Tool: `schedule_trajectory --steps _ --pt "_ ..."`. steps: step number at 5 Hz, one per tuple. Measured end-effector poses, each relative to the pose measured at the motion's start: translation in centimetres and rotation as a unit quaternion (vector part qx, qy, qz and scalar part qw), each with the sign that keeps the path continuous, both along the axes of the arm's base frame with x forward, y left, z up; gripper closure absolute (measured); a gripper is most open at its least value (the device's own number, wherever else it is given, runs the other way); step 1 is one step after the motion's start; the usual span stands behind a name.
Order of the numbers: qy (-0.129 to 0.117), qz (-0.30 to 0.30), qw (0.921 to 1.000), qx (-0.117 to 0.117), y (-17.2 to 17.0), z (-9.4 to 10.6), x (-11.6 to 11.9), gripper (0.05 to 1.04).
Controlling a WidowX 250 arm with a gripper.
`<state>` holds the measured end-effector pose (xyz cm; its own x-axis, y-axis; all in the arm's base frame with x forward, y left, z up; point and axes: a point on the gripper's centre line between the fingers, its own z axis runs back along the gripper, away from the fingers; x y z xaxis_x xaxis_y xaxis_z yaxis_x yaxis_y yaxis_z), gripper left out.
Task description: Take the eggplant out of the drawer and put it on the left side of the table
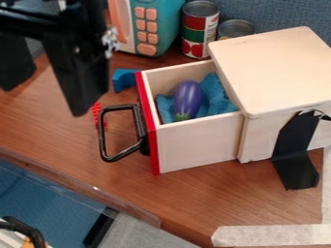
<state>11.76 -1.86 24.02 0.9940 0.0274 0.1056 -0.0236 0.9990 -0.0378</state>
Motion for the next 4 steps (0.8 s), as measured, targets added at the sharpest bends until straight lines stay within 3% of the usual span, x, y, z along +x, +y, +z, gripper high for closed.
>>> schedule_trajectory --steps 2,4 --pt "-0.007 -0.009 0.9999 -0.003 -0.2 -0.9 0.7 0.083" --pt "0.007 -0.006 0.9999 0.006 0.3 -2.6 3.8 0.083"
